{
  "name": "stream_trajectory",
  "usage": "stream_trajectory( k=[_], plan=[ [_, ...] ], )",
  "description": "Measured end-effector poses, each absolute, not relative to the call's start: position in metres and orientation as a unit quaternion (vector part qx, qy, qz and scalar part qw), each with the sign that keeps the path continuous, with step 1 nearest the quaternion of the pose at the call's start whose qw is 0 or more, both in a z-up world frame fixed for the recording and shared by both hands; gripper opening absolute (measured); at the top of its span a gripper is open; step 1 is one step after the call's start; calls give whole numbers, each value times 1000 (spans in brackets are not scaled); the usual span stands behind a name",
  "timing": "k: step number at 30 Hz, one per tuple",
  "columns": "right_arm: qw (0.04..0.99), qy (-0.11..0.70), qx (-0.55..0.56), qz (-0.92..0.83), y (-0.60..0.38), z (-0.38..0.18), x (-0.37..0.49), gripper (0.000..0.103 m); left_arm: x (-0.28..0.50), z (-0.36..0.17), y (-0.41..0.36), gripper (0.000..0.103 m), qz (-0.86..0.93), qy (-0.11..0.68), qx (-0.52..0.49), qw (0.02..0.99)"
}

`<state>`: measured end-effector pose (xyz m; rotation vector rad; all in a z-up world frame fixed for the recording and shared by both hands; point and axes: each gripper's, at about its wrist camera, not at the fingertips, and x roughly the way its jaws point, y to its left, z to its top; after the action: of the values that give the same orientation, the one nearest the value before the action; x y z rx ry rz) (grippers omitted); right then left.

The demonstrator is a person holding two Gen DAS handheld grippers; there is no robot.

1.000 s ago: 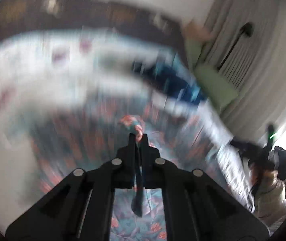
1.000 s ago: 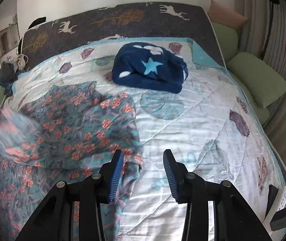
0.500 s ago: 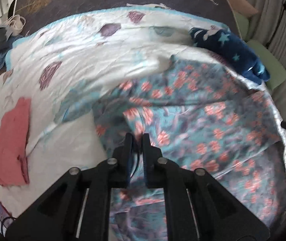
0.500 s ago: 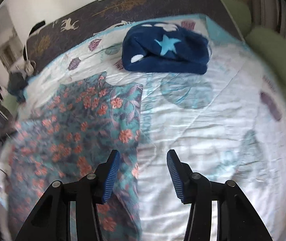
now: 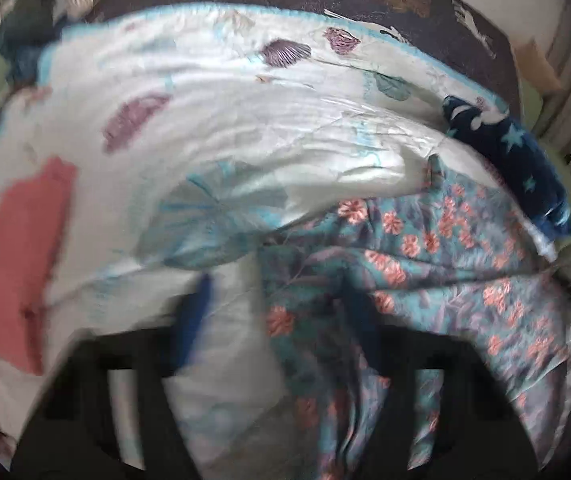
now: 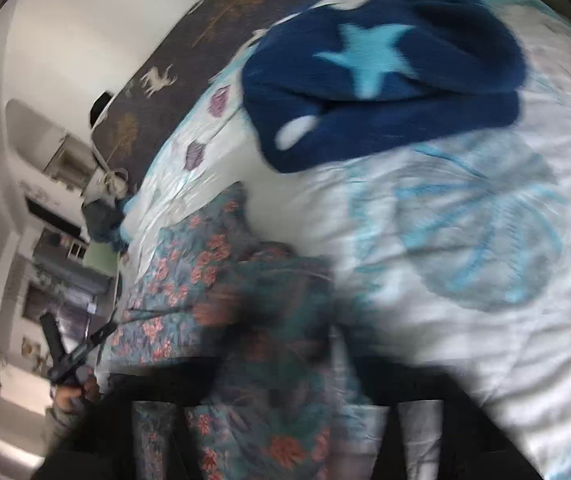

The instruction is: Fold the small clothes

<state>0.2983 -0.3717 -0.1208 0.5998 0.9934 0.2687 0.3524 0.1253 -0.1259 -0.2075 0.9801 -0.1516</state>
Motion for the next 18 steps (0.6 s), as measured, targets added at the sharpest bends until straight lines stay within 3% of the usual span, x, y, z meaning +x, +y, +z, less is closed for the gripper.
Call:
stream_trajectory(
  k=[1, 6, 11, 12, 15, 18],
  plan=[
    [838, 464, 269, 104, -367, -116, 296, 5, 354, -129, 123, 2, -76, 477, -106, 869],
    [915, 394, 70, -42, -336, -59, 268, 5, 338, -120, 107, 2, -33, 432, -30, 901],
    [870, 474, 122, 53, -351, -94, 289, 9, 336, -119, 114, 3, -42, 428, -52, 901],
    [871, 474, 117, 47, -350, -96, 287, 12, 334, -116, 117, 4, -38, 427, -59, 901],
    [874, 468, 127, 17, -361, -99, 281, 39, 329, -107, 126, 4, -27, 422, -82, 902],
    [868, 471, 156, -2, -383, -100, 267, 40, 314, -90, 126, 6, -75, 412, -111, 901]
  ],
)
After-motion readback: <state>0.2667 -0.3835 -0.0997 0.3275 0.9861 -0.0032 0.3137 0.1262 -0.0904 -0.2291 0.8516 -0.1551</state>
